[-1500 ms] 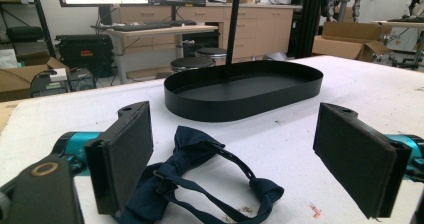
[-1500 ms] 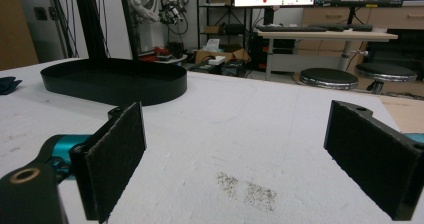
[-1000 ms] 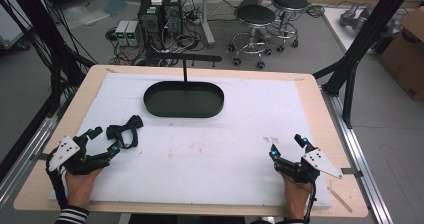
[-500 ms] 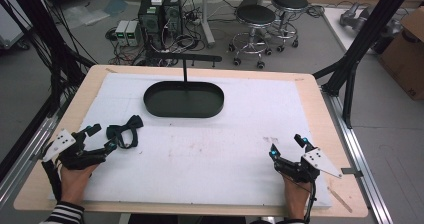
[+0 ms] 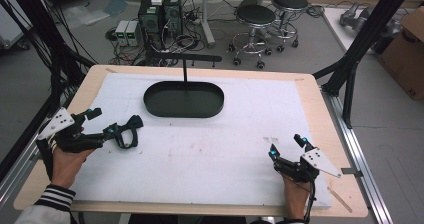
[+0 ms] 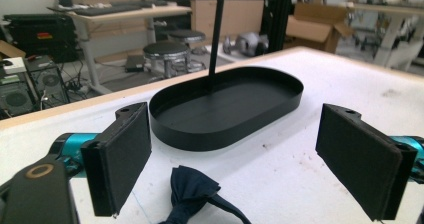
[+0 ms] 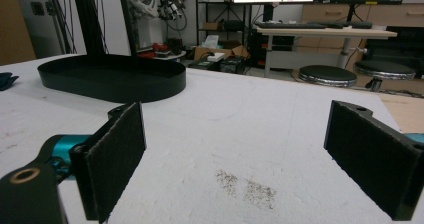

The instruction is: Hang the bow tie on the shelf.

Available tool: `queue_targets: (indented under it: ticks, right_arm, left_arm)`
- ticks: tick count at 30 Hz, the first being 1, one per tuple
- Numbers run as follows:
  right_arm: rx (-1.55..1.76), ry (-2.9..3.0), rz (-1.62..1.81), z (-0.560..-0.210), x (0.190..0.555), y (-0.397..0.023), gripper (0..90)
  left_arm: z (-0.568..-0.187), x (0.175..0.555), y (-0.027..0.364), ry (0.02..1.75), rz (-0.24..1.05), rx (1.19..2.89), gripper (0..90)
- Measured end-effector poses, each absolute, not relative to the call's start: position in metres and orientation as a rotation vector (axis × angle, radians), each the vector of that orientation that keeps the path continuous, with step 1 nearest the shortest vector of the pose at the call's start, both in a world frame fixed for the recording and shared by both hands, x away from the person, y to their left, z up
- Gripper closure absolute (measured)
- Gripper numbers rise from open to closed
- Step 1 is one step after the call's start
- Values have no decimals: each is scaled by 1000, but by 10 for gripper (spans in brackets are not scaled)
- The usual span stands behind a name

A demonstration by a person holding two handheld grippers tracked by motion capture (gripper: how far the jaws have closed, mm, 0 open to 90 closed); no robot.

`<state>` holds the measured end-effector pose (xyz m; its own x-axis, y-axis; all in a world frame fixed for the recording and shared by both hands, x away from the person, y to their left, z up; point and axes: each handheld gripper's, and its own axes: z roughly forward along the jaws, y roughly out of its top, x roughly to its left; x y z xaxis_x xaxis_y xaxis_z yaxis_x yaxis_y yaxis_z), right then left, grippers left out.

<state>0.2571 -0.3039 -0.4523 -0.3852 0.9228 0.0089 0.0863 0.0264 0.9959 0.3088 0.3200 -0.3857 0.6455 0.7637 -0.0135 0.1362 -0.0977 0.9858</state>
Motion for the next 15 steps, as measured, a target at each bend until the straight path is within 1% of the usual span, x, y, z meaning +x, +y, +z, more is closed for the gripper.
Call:
queue_targets:
  ticks: [10, 15]
  right_arm:
    - [1055, 1571, 1446, -452, 257, -304, 86]
    - [1049, 1571, 1441, -452, 257, -304, 87]
  left_arm:
    - [-372, 338, 315, 752, 562, 1837, 152]
    - [-367, 349, 315, 767, 570, 1923, 153]
